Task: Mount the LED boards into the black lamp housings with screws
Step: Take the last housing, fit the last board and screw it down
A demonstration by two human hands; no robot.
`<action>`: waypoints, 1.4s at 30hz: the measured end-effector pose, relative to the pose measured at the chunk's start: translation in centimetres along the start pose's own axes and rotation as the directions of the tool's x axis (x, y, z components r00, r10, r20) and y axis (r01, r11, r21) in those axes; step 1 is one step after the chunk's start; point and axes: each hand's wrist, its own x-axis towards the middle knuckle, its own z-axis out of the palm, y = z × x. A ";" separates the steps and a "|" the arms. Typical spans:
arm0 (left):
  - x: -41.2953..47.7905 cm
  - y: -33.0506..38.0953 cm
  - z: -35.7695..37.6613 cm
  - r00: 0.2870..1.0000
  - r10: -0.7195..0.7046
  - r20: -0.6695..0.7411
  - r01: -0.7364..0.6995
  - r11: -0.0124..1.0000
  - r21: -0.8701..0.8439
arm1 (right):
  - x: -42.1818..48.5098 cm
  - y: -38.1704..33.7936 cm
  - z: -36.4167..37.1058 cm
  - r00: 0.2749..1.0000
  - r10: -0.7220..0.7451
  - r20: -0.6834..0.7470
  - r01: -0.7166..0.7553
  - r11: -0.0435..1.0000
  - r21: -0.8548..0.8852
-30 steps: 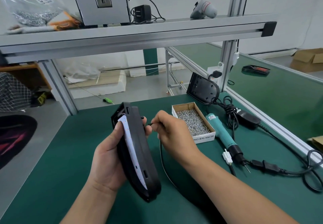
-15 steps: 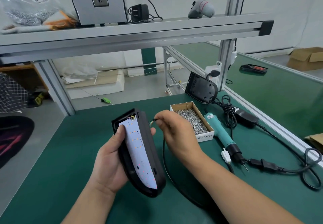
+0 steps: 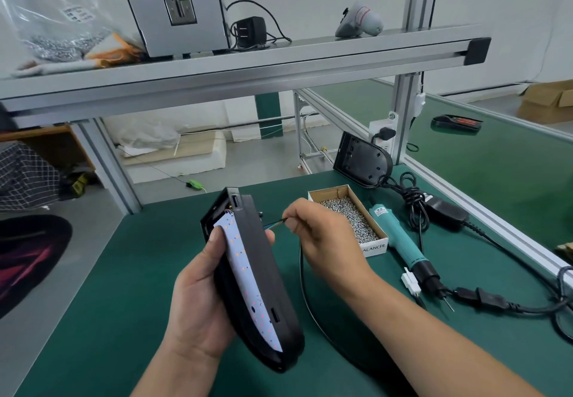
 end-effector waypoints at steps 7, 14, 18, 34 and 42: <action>-0.2 -0.1 -0.1 1.000 -0.020 -0.008 0.020 1.000 0.008 | -0.1 0.2 -0.3 1.000 0.006 -0.012 -0.006 1.000 0.000; -0.3 0.3 -0.4 0.993 -0.024 0.112 0.040 0.989 -0.142 | -0.6 -1.3 -0.5 0.985 -0.162 0.060 0.168 0.980 -0.106; -0.4 0.0 -0.1 0.997 -0.020 0.080 0.032 0.988 -0.153 | -1.2 -2.1 0.0 0.973 -0.180 0.141 0.167 0.981 0.101; -0.8 0.8 1.0 0.987 -0.135 0.087 0.149 0.973 -0.175 | -1.2 -2.5 -0.4 0.993 -0.115 0.005 0.109 0.954 0.279; -1.1 0.2 0.9 0.997 -0.077 0.010 0.078 0.979 -0.189 | -1.1 -2.3 -0.6 0.995 -0.093 -0.037 0.100 0.937 0.336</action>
